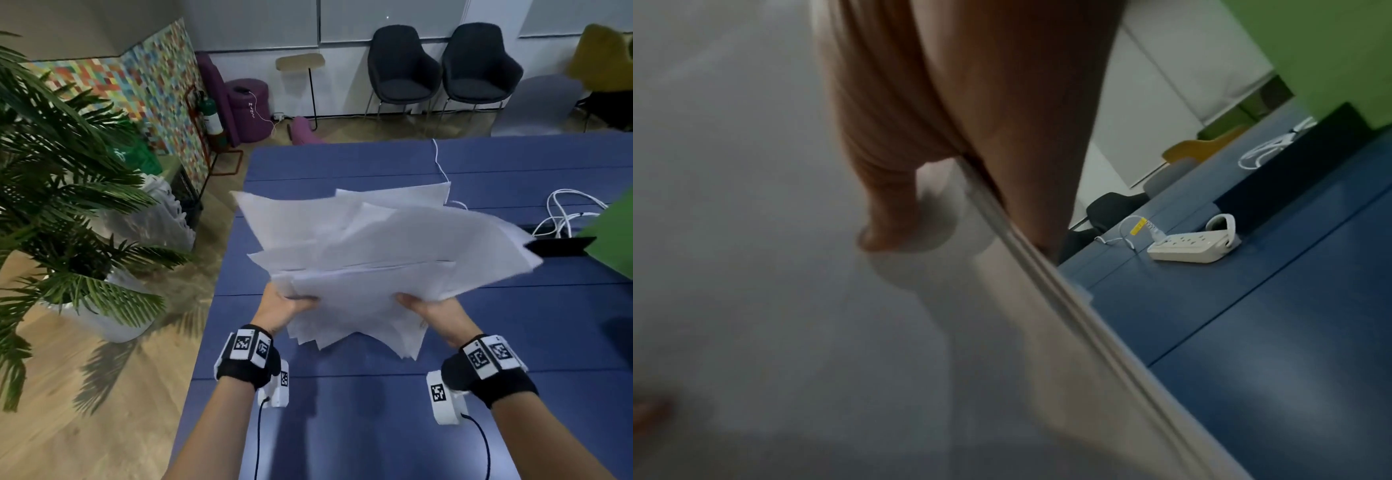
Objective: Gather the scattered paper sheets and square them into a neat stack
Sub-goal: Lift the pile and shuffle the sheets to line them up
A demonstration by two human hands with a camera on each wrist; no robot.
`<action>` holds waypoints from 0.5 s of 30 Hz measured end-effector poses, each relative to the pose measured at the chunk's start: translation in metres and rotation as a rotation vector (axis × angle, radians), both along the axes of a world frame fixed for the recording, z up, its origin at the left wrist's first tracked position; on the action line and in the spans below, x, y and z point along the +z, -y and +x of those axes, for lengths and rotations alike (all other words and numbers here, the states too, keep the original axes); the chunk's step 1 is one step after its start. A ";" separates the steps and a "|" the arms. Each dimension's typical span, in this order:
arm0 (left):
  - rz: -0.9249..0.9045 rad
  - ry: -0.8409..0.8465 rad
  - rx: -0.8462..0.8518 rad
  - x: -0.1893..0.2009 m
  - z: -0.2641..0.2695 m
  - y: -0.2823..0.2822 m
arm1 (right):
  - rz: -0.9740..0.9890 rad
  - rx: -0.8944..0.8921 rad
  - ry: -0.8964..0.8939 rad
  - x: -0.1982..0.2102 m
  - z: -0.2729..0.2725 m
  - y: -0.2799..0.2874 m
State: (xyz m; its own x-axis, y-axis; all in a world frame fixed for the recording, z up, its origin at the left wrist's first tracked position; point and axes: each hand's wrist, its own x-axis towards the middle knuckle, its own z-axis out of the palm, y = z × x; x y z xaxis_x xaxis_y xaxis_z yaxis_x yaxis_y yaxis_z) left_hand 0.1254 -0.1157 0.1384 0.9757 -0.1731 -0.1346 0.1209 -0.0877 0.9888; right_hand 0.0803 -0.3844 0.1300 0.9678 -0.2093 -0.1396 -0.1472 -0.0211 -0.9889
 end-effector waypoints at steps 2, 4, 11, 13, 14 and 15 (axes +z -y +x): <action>0.015 0.022 0.066 0.002 -0.003 0.016 | 0.018 -0.103 0.005 -0.003 0.003 -0.004; -0.026 0.085 0.170 0.010 -0.005 0.029 | 0.046 -0.215 0.042 0.004 0.009 -0.005; -0.125 0.174 0.412 0.023 -0.005 0.019 | 0.124 -0.160 0.132 0.030 0.003 -0.007; -0.092 0.103 0.402 0.008 -0.003 0.013 | 0.116 -0.104 0.056 0.018 0.000 -0.007; -0.064 0.071 0.386 0.001 -0.001 0.012 | 0.107 -0.072 0.023 0.012 -0.001 -0.008; -0.036 0.045 0.371 -0.006 0.002 0.011 | 0.098 -0.056 -0.012 0.007 -0.002 -0.009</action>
State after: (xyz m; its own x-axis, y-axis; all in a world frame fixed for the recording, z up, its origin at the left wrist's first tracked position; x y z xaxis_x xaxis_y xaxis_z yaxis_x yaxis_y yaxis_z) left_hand 0.1270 -0.1271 0.1323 0.9778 0.1893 -0.0901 0.0939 -0.0111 0.9955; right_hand 0.0786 -0.3750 0.1370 0.9531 -0.2481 -0.1731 -0.1569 0.0840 -0.9840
